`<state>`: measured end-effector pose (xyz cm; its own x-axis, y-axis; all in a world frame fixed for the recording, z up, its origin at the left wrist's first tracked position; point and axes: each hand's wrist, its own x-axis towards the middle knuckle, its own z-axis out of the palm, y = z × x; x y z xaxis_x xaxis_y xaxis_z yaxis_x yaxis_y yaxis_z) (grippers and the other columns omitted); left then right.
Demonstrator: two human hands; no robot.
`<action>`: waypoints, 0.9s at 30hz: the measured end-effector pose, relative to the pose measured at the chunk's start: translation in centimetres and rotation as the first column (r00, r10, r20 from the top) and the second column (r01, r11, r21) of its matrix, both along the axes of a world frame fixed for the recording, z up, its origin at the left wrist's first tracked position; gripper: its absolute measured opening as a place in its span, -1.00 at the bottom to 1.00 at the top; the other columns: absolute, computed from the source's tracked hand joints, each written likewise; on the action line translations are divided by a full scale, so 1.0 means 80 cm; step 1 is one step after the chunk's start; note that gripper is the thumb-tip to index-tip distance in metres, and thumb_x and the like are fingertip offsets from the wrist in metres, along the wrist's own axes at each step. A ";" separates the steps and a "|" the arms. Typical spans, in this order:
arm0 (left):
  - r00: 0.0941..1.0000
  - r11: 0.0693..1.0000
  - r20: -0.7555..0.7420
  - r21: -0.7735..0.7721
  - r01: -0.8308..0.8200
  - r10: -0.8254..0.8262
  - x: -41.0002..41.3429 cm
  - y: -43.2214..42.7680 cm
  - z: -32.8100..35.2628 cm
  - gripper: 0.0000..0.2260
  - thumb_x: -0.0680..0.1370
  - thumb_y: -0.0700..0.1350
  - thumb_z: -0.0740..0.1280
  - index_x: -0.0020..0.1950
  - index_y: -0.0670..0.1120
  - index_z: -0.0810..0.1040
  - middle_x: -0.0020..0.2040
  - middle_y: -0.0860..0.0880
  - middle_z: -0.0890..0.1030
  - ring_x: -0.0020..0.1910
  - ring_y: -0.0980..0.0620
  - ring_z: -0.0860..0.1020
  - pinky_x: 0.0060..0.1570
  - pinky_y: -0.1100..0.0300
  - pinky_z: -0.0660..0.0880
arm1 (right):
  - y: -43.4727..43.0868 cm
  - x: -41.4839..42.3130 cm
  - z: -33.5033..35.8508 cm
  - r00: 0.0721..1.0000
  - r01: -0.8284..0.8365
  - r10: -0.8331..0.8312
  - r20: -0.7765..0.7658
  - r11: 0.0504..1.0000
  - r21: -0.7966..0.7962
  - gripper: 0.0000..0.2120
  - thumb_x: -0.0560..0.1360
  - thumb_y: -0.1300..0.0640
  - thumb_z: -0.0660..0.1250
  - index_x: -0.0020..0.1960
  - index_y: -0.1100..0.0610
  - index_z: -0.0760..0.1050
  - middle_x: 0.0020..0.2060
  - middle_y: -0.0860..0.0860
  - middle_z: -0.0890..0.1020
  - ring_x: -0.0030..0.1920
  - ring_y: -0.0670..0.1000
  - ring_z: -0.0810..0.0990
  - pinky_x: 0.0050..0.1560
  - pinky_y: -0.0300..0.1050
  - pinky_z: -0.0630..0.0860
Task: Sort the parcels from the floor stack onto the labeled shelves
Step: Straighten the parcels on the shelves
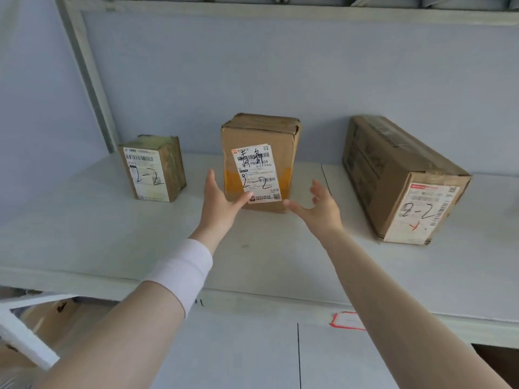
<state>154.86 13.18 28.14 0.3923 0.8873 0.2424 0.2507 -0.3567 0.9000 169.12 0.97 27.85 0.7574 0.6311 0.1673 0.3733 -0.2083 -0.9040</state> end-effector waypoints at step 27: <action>0.971 0.977 0.115 0.001 0.211 -0.210 -0.008 -0.012 -0.005 -0.58 0.50 -0.16 0.38 0.32 -0.16 0.37 0.23 -0.05 0.53 0.15 0.04 0.50 0.08 0.22 0.38 | -0.016 -0.032 -0.016 0.990 -0.038 0.061 -0.128 0.984 0.174 -0.44 0.43 0.16 0.43 0.40 0.11 0.37 0.16 -0.06 0.61 0.13 -0.02 0.60 0.02 -0.36 0.54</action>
<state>154.23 12.24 27.78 0.5411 0.7908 0.2863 0.0671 -0.3799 0.9226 166.55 -0.30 26.58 0.7487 0.6392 0.1759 0.2538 -0.0313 -0.9667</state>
